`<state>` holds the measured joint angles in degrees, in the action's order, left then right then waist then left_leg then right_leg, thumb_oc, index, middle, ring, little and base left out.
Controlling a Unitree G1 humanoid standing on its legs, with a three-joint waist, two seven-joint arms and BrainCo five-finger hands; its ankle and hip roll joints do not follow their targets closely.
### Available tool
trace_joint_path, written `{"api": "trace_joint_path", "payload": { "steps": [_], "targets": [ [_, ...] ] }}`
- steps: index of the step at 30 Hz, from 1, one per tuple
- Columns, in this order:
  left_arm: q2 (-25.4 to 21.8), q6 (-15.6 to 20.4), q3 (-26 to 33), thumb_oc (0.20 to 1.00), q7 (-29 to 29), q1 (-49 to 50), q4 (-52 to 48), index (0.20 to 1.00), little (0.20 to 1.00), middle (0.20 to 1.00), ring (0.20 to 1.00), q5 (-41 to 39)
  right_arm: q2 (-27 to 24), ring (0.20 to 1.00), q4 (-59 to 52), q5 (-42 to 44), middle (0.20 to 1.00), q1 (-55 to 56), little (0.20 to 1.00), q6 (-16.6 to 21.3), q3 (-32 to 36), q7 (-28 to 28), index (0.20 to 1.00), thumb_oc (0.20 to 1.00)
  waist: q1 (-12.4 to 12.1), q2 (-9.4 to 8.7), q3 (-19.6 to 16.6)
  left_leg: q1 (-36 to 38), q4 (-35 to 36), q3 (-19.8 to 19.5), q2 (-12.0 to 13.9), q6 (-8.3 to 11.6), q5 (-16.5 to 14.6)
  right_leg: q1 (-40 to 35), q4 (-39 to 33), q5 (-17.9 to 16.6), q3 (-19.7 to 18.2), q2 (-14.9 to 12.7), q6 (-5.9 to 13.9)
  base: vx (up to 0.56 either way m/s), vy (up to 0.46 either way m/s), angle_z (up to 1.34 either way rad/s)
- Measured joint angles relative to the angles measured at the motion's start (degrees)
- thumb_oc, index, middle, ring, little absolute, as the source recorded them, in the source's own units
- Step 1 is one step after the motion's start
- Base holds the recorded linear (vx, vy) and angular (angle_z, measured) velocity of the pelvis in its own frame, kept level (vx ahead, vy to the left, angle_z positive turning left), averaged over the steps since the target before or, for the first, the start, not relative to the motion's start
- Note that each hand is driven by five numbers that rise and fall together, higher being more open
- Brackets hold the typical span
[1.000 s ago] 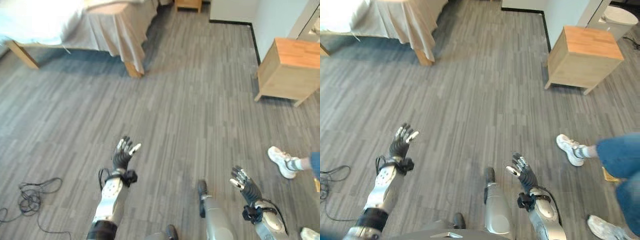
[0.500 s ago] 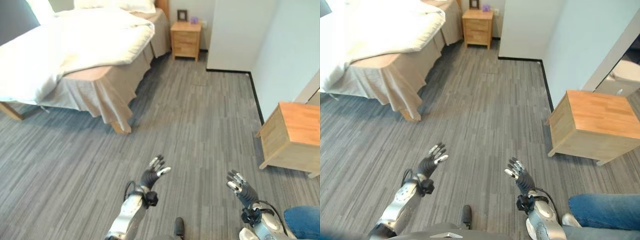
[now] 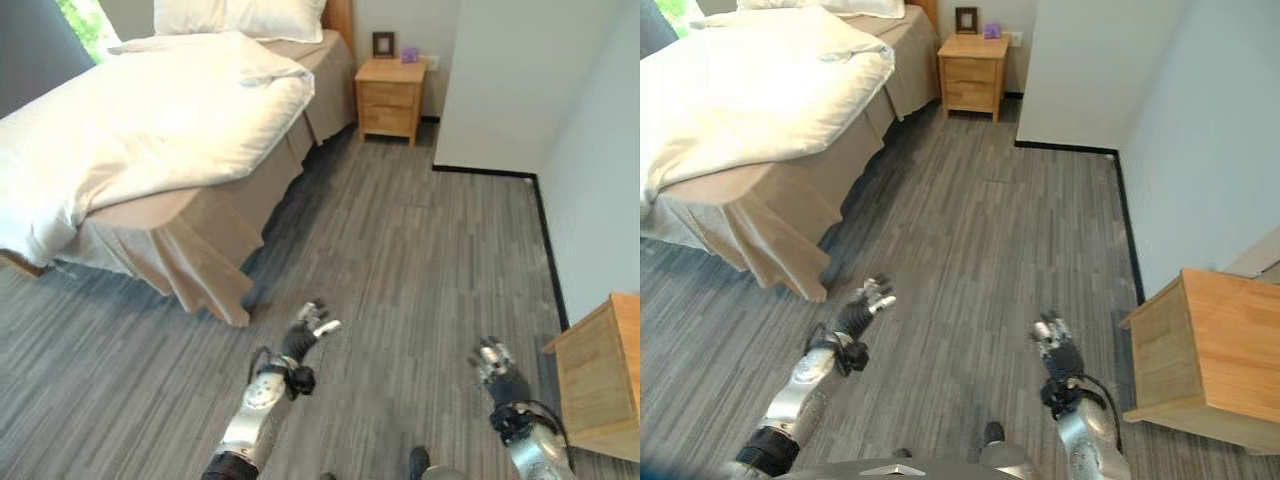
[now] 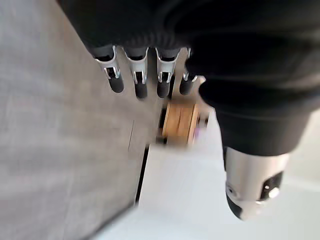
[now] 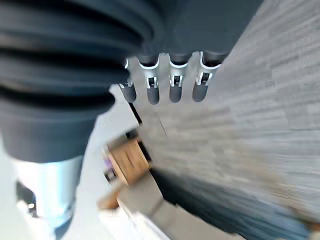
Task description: Making the bed.
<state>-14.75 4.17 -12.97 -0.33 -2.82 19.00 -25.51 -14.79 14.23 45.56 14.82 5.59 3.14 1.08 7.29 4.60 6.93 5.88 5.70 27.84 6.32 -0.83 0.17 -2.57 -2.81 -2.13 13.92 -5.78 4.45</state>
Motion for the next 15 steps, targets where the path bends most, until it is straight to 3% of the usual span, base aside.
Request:
{"api": "trace_joint_path", "payload": {
  "steps": [2, 3, 5, 7, 8, 9, 10, 11, 13, 14, 15],
  "targets": [
    [-0.1, 0.1, 0.0, 1.0, 0.2, 0.1, -0.4, 1.0, 1.0, 1.0, 1.0, 0.0, -1.5, 1.0, 0.4, -0.6, 1.0, -0.1, 1.0, 0.5, 0.9, -1.3, 1.0, 1.0, 0.1, 0.37, -0.2, -0.3, -0.4, -1.2, -1.3, 1.91, 1.1, 0.8, 2.0, 1.4, 1.7, -1.4, 1.45, -0.05, 0.175, 0.71],
    [-0.3, 0.1, 0.1, 1.0, 0.4, 0.2, -0.5, 1.0, 1.0, 1.0, 1.0, 0.0, -1.8, 1.0, 0.4, -0.6, 1.0, -0.7, 1.0, 0.6, 0.3, -1.7, 1.0, 1.0, -0.3, 0.68, -0.4, -0.3, -0.3, -1.6, -1.9, 1.92, 1.1, 1.0, 3.1, 1.8, 1.7, -2.3, 1.98, -0.04, 0.177, 0.22],
    [-0.8, 0.2, 1.1, 1.0, 1.2, 0.8, -2.0, 1.0, 1.0, 1.0, 1.0, -0.2, -1.9, 1.0, 0.3, -0.8, 1.0, -2.8, 1.0, 0.7, -2.3, -1.9, 1.0, 1.0, -0.6, -0.32, 0.0, -0.1, -0.4, -2.9, -3.7, 1.43, 0.8, 1.6, 5.7, 2.8, 2.3, -4.4, 3.21, -0.05, 0.223, 0.27],
    [-1.7, 0.3, 4.0, 1.0, 1.9, 1.8, -2.8, 1.0, 1.0, 1.0, 1.0, -0.2, -2.1, 1.0, 0.4, -3.1, 1.0, -4.4, 1.0, 0.3, -4.2, -1.8, 1.0, 1.0, -3.0, -2.69, 0.4, 0.3, -0.4, -3.8, -5.3, 0.36, 0.3, 2.5, 10.2, 4.1, 3.0, -6.8, 3.98, -0.07, 0.338, 0.25],
    [-2.1, 0.4, 5.3, 1.0, 2.5, 3.0, -2.7, 1.0, 1.0, 1.0, 1.0, -0.2, -2.0, 1.0, 0.5, -4.1, 1.0, -5.6, 1.0, 0.3, -5.1, -1.8, 1.0, 1.0, -4.0, -3.36, 0.7, 0.2, -0.4, -4.6, -6.2, -0.41, 0.1, 3.4, 14.4, 4.9, 3.5, -8.3, 4.45, -0.1, 0.287, 0.77],
    [-0.3, 0.6, 7.2, 1.0, 2.8, 2.8, -1.0, 1.0, 1.0, 1.0, 1.0, -0.3, -2.7, 1.0, 0.7, -6.2, 1.0, -6.7, 1.0, 0.3, -6.1, -1.7, 1.0, 1.0, -3.8, -3.75, 1.7, 0.3, -2.0, -8.1, -6.7, -1.87, -1.3, 7.5, 29.2, 5.9, 3.6, -12.1, 5.59, -0.06, 0.105, 1.53],
    [-1.5, 1.2, 7.1, 1.0, 3.7, 5.9, -1.8, 1.0, 1.0, 1.0, 1.0, -0.4, -1.9, 1.0, 1.6, -7.4, 1.0, -7.5, 1.0, 0.0, -8.5, -0.7, 1.0, 1.0, -5.4, -4.38, 1.5, 2.0, -1.6, -11.6, -7.5, -2.78, -1.7, 10.5, 37.7, 6.1, -0.2, -13.2, 5.78, 0.05, -0.038, 1.5],
    [-2.6, 1.7, 7.5, 1.0, 4.0, 7.3, -2.3, 1.0, 1.0, 1.0, 1.0, -0.4, -0.7, 1.0, 1.8, -7.4, 1.0, -8.3, 1.0, 0.0, -9.1, -0.3, 1.0, 1.0, -7.2, -5.37, 1.4, 1.7, -1.6, -12.1, -8.0, -2.73, -1.7, 12.5, 39.1, 6.2, -2.9, -12.4, 5.71, 0.12, -0.049, 1.25],
    [-4.6, 1.7, 9.0, 1.0, 4.2, 8.7, -1.6, 1.0, 1.0, 1.0, 1.0, -0.9, 0.5, 1.0, 1.7, -7.4, 1.0, -9.9, 1.0, 0.3, -9.6, 0.8, 1.0, 1.0, -6.8, -5.92, 1.4, -1.2, -3.2, -18.6, -8.1, -2.65, -1.7, 13.5, 32.6, 8.9, -14.4, -5.0, 5.66, 0.14, -0.082, 1.29],
    [-4.7, 1.6, 9.0, 1.0, 4.1, 9.1, -1.5, 1.0, 1.0, 1.0, 1.0, -0.9, 0.3, 1.0, 2.0, -7.4, 1.0, -9.9, 1.0, 0.2, -9.6, 0.9, 1.0, 1.0, -6.5, -5.59, 1.6, -1.4, -2.9, -20.3, -8.1, -2.61, -1.6, 12.5, 26.0, 9.3, -16.2, -2.8, 5.52, 0.12, -0.119, 1.59],
    [-4.8, 1.6, 9.2, 1.0, 4.1, 9.5, -1.6, 1.0, 1.0, 1.0, 1.0, -1.0, 0.2, 1.0, 2.2, -7.4, 1.0, -9.9, 1.0, 0.1, -9.5, 1.0, 1.0, 1.0, -6.4, -5.42, 1.6, -1.2, -1.9, -19.9, -8.0, -1.14, -0.5, 12.1, 20.1, 8.8, -12.1, -3.4, 4.7, 0.11, -0.105, 1.21]
  ]
}}
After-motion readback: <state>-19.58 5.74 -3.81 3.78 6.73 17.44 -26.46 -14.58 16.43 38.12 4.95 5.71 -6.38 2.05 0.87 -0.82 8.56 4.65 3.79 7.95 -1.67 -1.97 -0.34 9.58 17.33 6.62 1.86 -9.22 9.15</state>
